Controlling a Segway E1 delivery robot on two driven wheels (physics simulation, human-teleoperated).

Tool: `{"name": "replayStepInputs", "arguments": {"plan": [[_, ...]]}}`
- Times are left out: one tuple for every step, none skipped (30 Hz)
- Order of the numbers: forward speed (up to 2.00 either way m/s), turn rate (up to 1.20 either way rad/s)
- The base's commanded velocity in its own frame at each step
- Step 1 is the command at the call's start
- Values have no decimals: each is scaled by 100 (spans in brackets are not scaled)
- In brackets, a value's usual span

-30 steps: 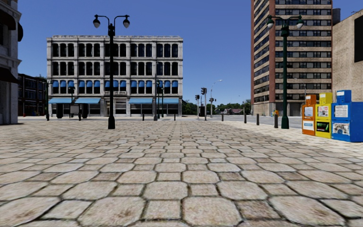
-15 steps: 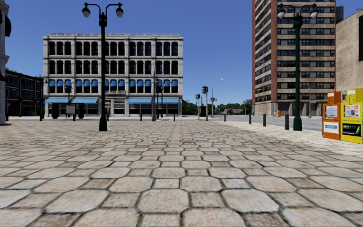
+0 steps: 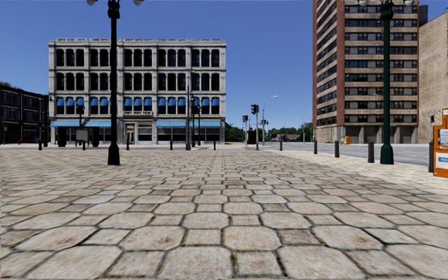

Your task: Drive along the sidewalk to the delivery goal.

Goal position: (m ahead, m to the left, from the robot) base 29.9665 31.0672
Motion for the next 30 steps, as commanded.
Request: {"name": "replayStepInputs", "arguments": {"plan": [[200, 0], [200, 0], [200, 0], [200, 0], [200, 0], [200, 0], [200, 0], [200, 0], [200, 0], [200, 0], [200, 0], [200, 0], [200, 0], [200, 0], [200, 0], [200, 0], [200, 0], [200, 0], [200, 0], [200, 0], [200, 0], [200, 0], [200, 0], [200, 0], [200, 0], [200, 0], [200, 0], [200, 0], [200, 0], [200, 0]]}}
